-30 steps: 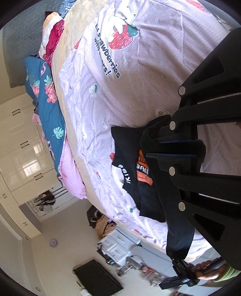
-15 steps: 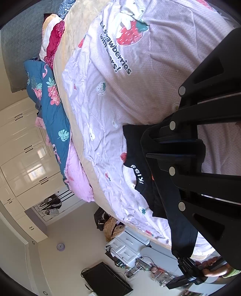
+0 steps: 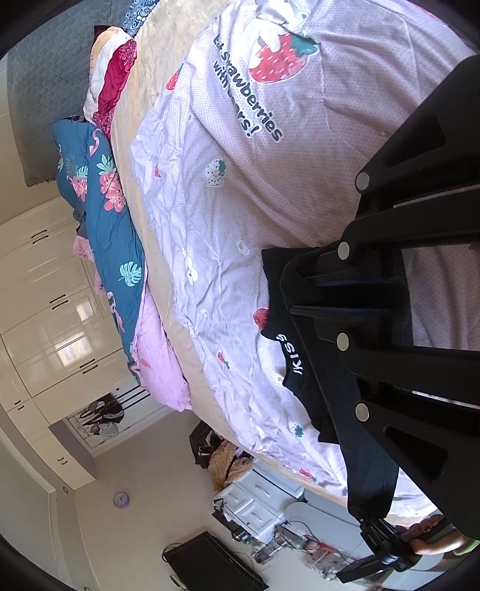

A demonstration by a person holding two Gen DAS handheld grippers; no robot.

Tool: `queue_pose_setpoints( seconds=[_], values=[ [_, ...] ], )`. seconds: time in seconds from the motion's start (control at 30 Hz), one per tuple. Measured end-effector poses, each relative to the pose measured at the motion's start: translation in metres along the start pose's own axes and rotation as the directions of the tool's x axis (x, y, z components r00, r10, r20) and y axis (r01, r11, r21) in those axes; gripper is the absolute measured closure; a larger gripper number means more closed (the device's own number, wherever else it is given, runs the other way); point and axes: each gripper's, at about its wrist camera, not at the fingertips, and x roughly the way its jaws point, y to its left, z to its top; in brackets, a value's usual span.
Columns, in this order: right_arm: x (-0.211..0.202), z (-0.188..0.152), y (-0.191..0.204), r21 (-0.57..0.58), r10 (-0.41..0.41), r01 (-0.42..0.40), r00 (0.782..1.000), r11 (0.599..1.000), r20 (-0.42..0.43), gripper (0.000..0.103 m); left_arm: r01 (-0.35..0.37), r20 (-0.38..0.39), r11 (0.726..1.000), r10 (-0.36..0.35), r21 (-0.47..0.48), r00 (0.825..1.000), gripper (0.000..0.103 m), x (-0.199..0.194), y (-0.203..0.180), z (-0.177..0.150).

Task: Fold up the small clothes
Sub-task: 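Lay the hem on the collar area and open both grippers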

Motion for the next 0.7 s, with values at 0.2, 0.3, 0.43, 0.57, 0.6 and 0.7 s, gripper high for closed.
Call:
queue_pose_setpoints(
  seconds=[0.2, 0.3, 0.43, 0.57, 0.6, 0.7],
  values=[
    [0.022, 0.015, -0.001, 0.048, -0.027, 0.027, 1.0, 0.998, 0.003, 0.096, -0.018, 0.005, 1.0, 0.019, -0.003, 1.0, 0.1, 0.018, -0.005, 0.014],
    [0.034, 0.016, -0.002, 0.1, -0.033, 0.032, 0.999, 0.994, 0.004, 0.096, -0.034, 0.003, 0.999, 0.034, -0.001, 0.999, 0.1, 0.029, -0.007, 0.017],
    [0.049, 0.013, 0.005, 0.071, -0.069, 0.068, 0.998, 0.995, 0.01, 0.095, -0.049, 0.001, 0.999, 0.049, 0.001, 0.999, 0.1, 0.042, -0.004, 0.018],
    [0.062, 0.011, 0.006, 0.046, -0.085, 0.085, 0.996, 0.995, -0.002, 0.096, -0.061, -0.011, 0.998, 0.061, 0.003, 0.998, 0.1, 0.056, 0.001, 0.017],
    [0.067, 0.011, 0.003, 0.051, -0.092, 0.092, 0.996, 0.994, -0.005, 0.096, -0.063, -0.013, 0.998, 0.063, 0.004, 0.998, 0.1, 0.059, 0.003, 0.017],
    [0.078, 0.007, -0.002, 0.048, -0.111, 0.111, 0.994, 0.993, -0.02, 0.096, -0.068, -0.02, 0.998, 0.068, 0.01, 0.997, 0.1, 0.069, 0.005, 0.016]
  ],
)
